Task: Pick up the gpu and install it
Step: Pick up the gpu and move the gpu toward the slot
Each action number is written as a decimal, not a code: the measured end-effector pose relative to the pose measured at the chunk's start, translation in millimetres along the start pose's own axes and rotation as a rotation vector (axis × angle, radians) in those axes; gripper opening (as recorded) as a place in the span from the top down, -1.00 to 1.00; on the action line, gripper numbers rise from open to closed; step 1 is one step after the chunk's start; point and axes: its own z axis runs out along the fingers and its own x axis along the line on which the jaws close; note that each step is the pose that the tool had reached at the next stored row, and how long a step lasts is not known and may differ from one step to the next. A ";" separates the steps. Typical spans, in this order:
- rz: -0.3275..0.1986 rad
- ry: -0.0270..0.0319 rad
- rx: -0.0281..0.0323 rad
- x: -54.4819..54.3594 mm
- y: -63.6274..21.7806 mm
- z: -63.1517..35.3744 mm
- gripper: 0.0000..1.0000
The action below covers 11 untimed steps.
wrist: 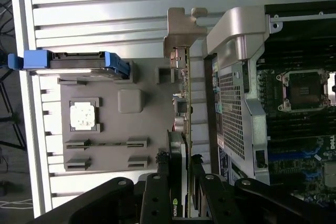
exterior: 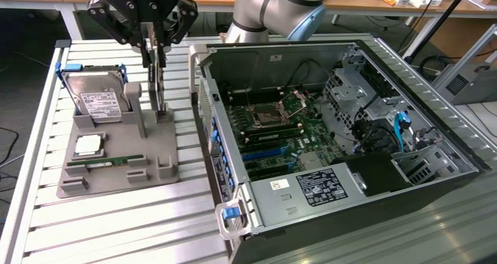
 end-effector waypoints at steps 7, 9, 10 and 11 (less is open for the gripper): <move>0.000 -0.0001 -0.0004 -0.2 0.3 -8.1 0.46; 0.000 0.0000 -0.0005 -0.3 0.4 -10.0 0.46; 0.000 0.0000 -0.0005 -0.3 0.4 -11.0 0.46; 0.000 0.0000 -0.0005 -0.3 0.4 -12.1 0.46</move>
